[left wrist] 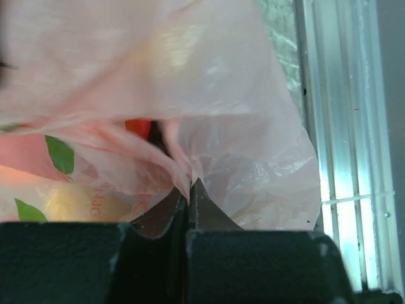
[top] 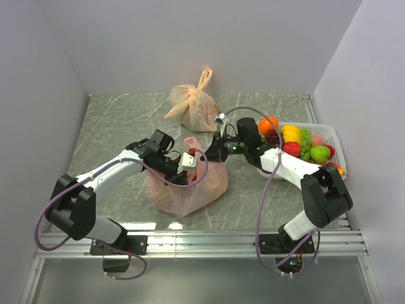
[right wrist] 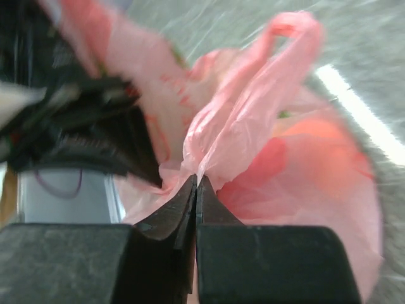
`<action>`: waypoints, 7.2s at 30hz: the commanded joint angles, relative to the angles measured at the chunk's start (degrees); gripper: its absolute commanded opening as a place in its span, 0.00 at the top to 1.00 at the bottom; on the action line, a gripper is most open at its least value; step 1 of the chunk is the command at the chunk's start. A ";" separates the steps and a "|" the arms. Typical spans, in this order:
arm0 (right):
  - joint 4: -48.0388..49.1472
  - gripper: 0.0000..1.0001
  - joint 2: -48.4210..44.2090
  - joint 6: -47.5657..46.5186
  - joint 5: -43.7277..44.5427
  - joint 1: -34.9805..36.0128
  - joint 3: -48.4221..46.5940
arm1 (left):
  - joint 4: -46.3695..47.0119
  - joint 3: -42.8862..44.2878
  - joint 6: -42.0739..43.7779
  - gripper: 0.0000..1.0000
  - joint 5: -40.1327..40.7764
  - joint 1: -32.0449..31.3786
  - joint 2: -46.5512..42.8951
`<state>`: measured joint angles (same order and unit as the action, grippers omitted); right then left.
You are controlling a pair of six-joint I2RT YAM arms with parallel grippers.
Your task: Place the fake fruits into the plastic bag and tie a complex knot
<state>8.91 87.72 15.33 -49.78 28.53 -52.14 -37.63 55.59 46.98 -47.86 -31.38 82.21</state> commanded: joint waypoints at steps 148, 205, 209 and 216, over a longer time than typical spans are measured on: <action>-15.06 1.00 6.76 -9.80 -2.34 10.49 -14.21 | 17.35 -15.26 -20.50 0.38 -11.81 13.89 -24.38; -50.80 1.00 12.81 -42.65 -0.51 8.91 -28.27 | 5.51 -8.94 -12.45 1.00 -10.69 13.71 -23.34; -60.31 1.00 16.16 -50.30 6.34 9.96 -33.02 | -7.16 -4.46 -2.70 1.00 -5.86 13.71 -17.63; -62.35 1.00 17.22 -51.46 16.37 14.34 -34.96 | -7.11 -1.81 -2.51 1.00 2.31 13.45 -13.67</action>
<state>-49.69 105.58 -33.19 -40.01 40.40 -85.49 -42.19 50.35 42.26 -49.91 -17.63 67.70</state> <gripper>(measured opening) 0.007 0.024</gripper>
